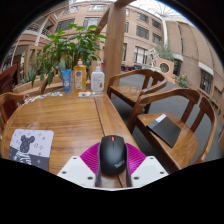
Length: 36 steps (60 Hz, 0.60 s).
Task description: Arrange mouse
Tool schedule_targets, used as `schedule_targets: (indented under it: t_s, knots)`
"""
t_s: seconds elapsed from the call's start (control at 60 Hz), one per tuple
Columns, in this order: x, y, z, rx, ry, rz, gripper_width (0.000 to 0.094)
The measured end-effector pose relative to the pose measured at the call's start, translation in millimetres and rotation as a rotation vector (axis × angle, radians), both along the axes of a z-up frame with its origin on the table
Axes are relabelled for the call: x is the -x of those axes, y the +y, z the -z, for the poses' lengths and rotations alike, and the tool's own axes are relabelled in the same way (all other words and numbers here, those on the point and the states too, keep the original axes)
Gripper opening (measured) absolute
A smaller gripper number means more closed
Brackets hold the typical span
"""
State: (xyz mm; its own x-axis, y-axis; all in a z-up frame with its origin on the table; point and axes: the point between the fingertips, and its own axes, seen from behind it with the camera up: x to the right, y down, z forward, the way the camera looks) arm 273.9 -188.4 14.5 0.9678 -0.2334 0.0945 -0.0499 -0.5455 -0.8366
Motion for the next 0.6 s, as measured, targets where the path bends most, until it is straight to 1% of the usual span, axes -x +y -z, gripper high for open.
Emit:
schedule_targets:
  t_s: [0.067, 0.15, 0.217, 0.3, 0.333, 0.383, 0.433, 0.467, 0.517, 0.6]
  knots:
    - [0, 6, -43, -0.082, -0.019, 0.018, 0.0345]
    - [17, 14, -110, -0.205, 0.009, 0.012, 0.0345]
    - [46, 19, -166, -0.309, 0.032, -0.024, 0.0342]
    - [99, 18, -210, -0.398, 0.067, -0.093, 0.0343]
    - [119, 24, -216, -0.399, 0.083, -0.128, 0.0341]
    - [154, 24, -208, -0.386, 0.109, -0.182, 0.0342]
    - [186, 30, -188, -0.333, 0.130, -0.226, 0.0341]
    - [206, 32, -168, -0.285, 0.144, -0.255, 0.0340]
    - [239, 26, -118, -0.218, 0.173, -0.290, 0.0342]
    - [273, 24, -65, -0.103, 0.185, -0.334, 0.0344]
